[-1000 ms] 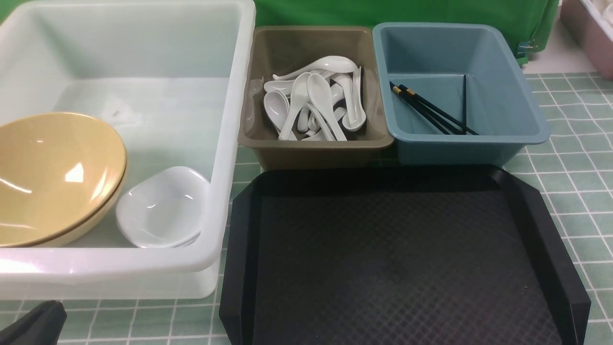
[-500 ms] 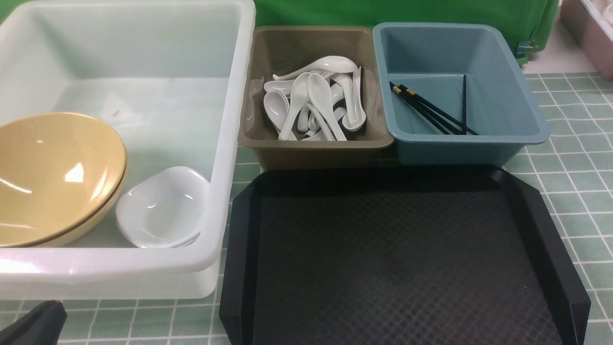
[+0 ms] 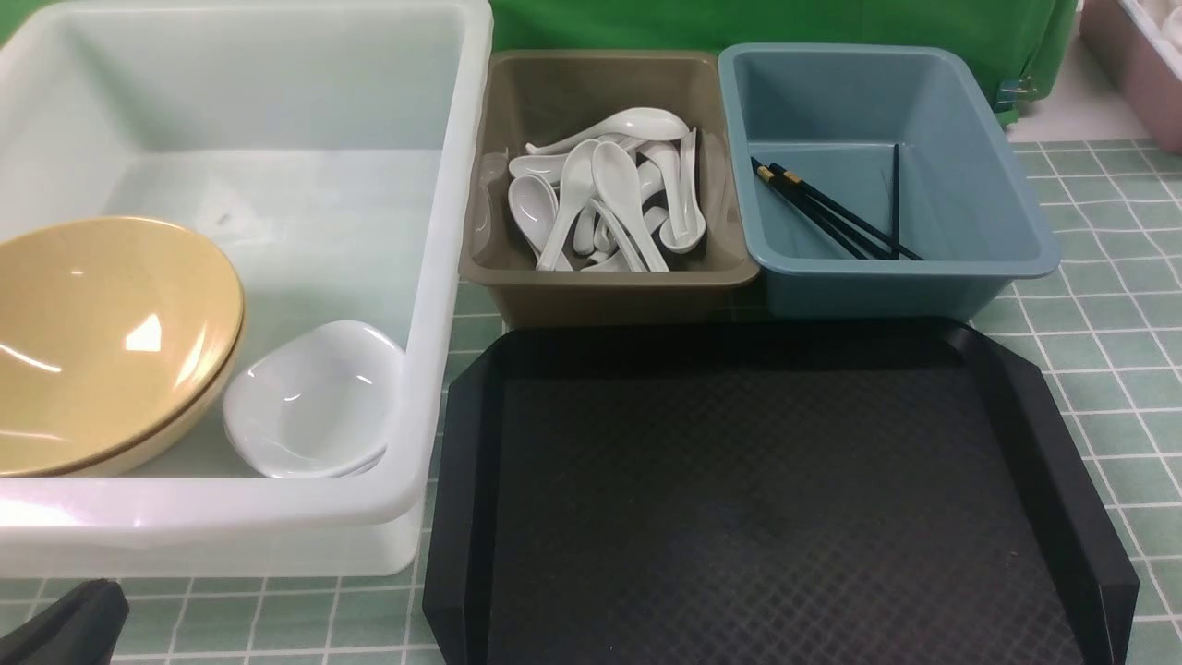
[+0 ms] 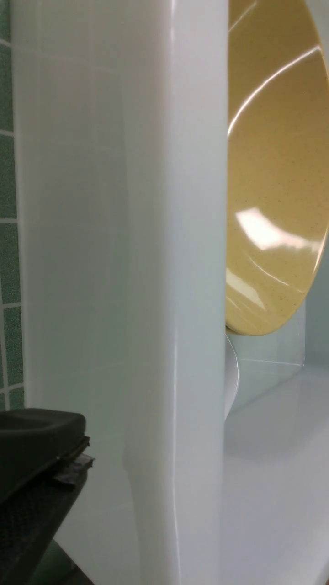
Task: On blue table put chopsticks spoon bowls plates into blue grey white boxes.
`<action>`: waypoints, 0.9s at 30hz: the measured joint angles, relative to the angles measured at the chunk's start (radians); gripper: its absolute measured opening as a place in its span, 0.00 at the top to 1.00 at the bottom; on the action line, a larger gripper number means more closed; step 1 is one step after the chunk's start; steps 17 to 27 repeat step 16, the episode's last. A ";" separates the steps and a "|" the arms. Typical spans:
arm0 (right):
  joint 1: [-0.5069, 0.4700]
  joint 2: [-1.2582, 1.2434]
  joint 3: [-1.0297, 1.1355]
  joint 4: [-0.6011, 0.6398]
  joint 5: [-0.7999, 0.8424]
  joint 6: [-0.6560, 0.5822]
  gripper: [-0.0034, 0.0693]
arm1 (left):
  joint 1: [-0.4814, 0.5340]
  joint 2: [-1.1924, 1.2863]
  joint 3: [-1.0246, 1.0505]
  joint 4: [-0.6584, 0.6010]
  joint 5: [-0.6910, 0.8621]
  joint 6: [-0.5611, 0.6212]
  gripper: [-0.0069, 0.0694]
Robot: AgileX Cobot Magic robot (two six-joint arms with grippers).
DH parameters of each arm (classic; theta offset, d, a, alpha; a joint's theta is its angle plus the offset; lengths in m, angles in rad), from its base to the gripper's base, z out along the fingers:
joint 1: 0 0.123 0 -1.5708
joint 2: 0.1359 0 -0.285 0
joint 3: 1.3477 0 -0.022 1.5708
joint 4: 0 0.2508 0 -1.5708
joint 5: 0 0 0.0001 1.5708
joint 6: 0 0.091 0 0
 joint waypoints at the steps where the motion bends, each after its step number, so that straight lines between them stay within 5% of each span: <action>1: 0.000 0.000 0.000 0.000 0.000 0.000 0.72 | 0.000 0.000 0.000 0.000 0.000 0.000 0.91; 27: 0.000 0.000 0.000 0.000 0.000 0.000 0.70 | 0.000 0.000 0.000 0.000 0.000 0.000 0.91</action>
